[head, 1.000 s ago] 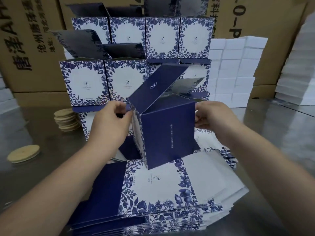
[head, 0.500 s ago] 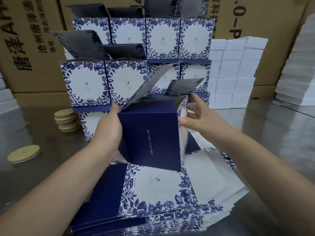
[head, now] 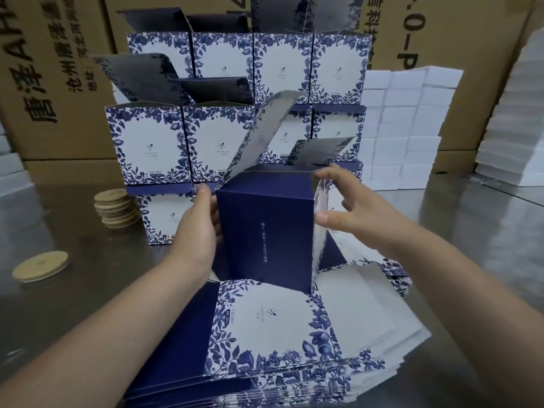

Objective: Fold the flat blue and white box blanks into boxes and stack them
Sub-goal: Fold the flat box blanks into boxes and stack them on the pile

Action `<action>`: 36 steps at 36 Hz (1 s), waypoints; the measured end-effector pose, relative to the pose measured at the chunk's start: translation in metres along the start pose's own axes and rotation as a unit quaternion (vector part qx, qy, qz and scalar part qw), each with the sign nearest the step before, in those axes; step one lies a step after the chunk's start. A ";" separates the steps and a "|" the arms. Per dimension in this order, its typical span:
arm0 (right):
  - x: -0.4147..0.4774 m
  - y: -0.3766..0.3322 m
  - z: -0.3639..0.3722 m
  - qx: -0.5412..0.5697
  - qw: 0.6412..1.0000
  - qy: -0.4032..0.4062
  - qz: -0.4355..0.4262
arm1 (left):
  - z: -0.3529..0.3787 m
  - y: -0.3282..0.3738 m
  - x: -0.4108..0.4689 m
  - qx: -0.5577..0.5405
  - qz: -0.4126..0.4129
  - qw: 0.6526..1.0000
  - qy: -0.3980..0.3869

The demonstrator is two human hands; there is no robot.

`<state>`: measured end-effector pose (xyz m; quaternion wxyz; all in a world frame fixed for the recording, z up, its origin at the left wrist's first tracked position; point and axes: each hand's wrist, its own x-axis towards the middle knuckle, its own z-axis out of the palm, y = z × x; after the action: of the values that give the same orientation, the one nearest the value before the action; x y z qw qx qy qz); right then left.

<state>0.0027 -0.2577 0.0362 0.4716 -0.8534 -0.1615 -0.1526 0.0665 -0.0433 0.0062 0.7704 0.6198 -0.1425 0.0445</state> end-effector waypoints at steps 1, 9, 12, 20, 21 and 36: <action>0.000 0.000 0.001 0.011 1.000 0.008 -0.003 | 0.000 0.000 -0.003 0.000 0.006 0.999 -0.047; 0.002 0.011 0.002 -0.052 0.981 0.183 -0.042 | 0.000 0.006 -0.007 0.285 0.110 0.950 0.064; 0.001 0.008 0.008 -0.091 0.973 0.195 -0.079 | -0.002 0.007 -0.006 0.328 0.149 0.929 0.085; 0.002 0.001 0.013 -0.037 0.979 0.199 0.000 | -0.002 0.012 -0.013 0.240 0.122 0.963 0.014; 0.002 0.000 0.014 -0.031 0.981 0.191 0.024 | -0.002 0.012 -0.015 0.254 0.126 0.959 -0.004; -0.003 -0.018 0.029 -0.118 0.992 0.037 0.019 | 0.007 0.024 -0.012 0.215 0.043 0.970 0.100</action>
<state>-0.0046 -0.2240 0.0337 0.3765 -0.8996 -0.1080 -0.1930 0.0477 -0.0433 0.0271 0.6268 0.7566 -0.0781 0.1691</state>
